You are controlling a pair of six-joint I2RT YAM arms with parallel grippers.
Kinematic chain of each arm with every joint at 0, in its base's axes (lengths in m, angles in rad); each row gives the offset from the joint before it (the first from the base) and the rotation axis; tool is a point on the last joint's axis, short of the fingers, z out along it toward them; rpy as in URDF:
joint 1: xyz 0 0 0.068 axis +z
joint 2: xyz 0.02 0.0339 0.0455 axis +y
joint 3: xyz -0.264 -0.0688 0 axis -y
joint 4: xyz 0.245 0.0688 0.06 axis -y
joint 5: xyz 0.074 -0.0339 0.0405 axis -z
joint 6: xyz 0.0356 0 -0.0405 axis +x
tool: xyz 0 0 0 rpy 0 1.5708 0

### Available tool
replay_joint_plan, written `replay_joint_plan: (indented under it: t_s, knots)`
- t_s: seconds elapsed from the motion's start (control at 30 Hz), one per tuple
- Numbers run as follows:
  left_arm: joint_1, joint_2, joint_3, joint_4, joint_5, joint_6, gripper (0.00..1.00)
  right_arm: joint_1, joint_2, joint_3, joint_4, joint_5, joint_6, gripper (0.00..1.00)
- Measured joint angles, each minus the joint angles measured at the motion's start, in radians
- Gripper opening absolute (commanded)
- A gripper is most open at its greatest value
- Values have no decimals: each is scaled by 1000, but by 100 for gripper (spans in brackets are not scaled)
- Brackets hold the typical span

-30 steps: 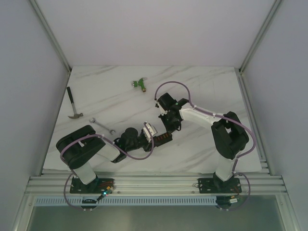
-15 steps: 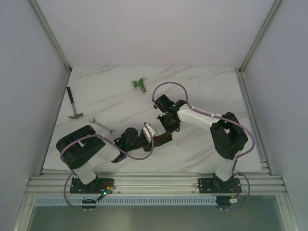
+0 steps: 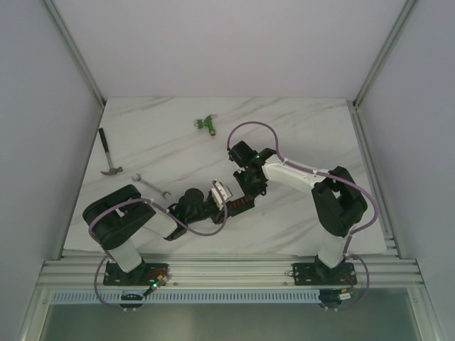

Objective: Snap on the fuse box
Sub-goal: Install the fuse at the fuse box base.

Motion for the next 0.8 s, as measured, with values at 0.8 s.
replay_joint_plan:
  t_s: [0.8]
  knots:
    - [0, 0, 2, -2, -1, -1, 47, 17, -48, 32, -22, 34, 64, 27]
